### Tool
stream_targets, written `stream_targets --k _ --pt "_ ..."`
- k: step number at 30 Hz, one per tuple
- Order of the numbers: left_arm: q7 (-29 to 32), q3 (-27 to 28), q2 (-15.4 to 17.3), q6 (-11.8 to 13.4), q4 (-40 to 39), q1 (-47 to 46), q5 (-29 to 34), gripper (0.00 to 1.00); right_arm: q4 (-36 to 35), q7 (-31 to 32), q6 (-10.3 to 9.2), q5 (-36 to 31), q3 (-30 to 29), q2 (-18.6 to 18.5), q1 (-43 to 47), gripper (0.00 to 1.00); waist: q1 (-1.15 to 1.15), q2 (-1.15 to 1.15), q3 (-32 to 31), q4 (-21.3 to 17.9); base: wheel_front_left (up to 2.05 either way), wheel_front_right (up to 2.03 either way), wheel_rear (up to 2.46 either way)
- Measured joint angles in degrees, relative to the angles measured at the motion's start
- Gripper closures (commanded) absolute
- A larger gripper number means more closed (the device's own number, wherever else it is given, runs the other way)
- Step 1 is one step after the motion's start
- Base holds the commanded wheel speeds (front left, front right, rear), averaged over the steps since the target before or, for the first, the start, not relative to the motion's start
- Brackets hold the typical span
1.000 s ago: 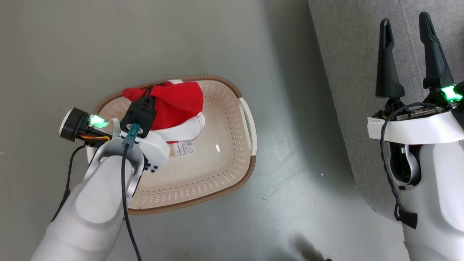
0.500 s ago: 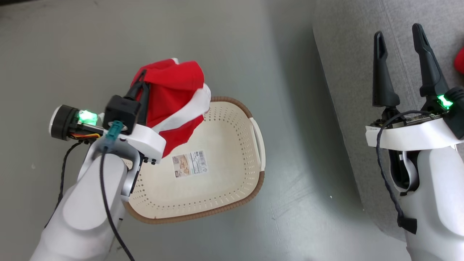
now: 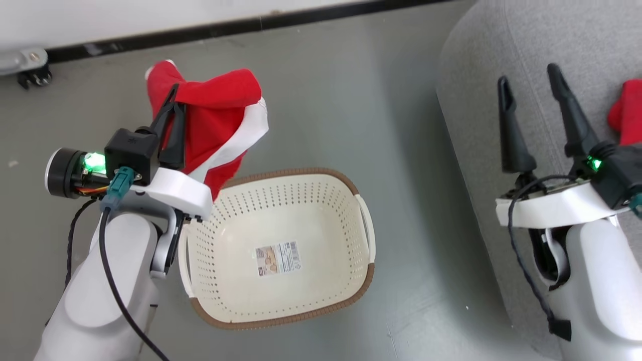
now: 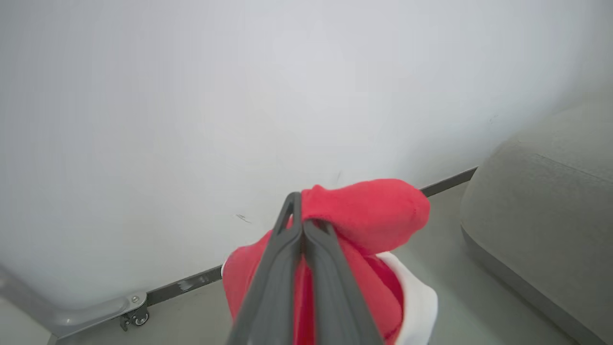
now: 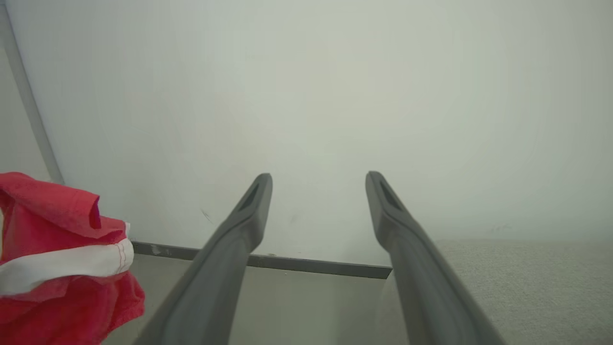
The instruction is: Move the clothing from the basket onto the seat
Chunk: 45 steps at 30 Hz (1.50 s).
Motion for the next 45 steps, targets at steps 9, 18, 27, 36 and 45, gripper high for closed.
stream_targets --k 9,18,27,36,45 --pt "0.0 1.7 0.19 -1.54 -1.23 2.38 -2.4 1.0 2.02 0.0 0.0 0.2 2.98 -1.38 2.08 0.0 0.0 0.0 -5.23 0.82 0.0 0.0 0.0" --pt "-0.01 2.53 0.34 -3.7 -2.52 4.58 -4.59 1.0 5.3 0.0 0.0 0.47 8.69 -4.66 4.2 0.0 0.0 0.0 -10.55 1.65 0.0 0.0 0.0" --pt "-0.01 1.47 1.2 -6.27 -4.03 5.27 -5.04 1.0 7.62 0.25 0.0 3.16 15.12 -6.68 5.5 0.0 -0.01 0.0 -15.46 2.53 0.0 0.0 0.0" --pt "0.16 -0.09 1.03 -8.25 -5.55 5.1 -5.23 1.0 9.09 2.03 0.0 6.13 22.94 -8.36 5.51 0.0 -0.01 0.0 -19.29 3.34 0.0 0.0 0.0" --pt "0.98 -2.11 -0.16 -10.78 -8.06 4.69 -5.53 1.0 10.66 4.3 0.0 9.68 32.99 -10.01 5.49 0.0 -0.01 0.0 -22.1 3.56 0.0 0.0 0.0"
